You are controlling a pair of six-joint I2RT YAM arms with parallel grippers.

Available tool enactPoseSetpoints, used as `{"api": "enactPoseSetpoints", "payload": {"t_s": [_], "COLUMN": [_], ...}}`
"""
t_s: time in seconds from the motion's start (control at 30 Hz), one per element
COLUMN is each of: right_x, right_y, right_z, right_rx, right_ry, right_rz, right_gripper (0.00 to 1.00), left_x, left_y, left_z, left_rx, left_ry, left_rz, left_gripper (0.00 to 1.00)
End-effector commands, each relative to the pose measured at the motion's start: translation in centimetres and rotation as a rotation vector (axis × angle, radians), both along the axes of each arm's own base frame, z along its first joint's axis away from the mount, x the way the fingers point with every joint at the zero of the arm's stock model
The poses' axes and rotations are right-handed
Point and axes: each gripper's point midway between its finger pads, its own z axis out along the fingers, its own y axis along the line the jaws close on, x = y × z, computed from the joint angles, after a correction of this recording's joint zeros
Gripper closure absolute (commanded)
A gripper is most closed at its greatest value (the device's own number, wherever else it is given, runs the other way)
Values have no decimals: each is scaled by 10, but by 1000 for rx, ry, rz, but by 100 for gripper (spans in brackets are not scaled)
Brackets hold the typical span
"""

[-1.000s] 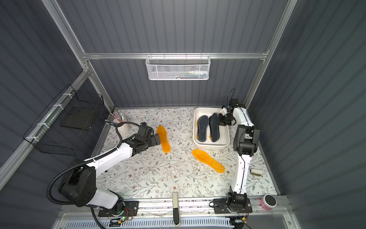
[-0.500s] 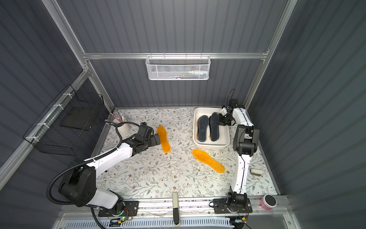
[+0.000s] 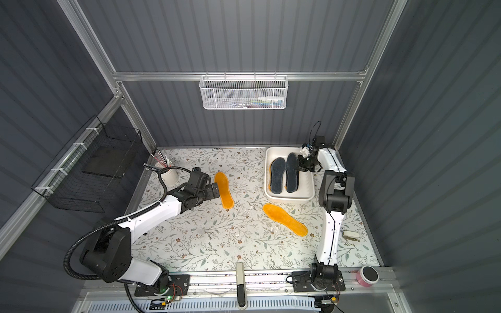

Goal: Put the insoles into the storage box
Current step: Place the insole in the storage box.

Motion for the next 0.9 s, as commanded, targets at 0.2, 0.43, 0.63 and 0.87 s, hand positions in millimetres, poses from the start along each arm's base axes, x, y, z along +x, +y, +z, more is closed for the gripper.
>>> {"api": "enactPoseSetpoints", "payload": {"t_s": [0.2,0.43,0.63,0.87], "right_x": [-2,-4,-7,-10], "right_y": [-9,-15,-13,-15], "right_z": [-7,-18,-28,-36], "right_rx": [-73,-100,-116,-190], "right_ry": [17,39,59,74], "right_rz": [-26,-45,-58,-67], "right_gripper": [96,92,88,81], "left_x": [3,4,4,4], "left_y": [0,-1,-2,-2], "left_z": [2,2,1,0], "left_rx": [-16,-18,-19,-17], "left_ry": [7,8,11,11], "left_rz": [9,8,7,6], "left_gripper": [0,0,0,0]}}
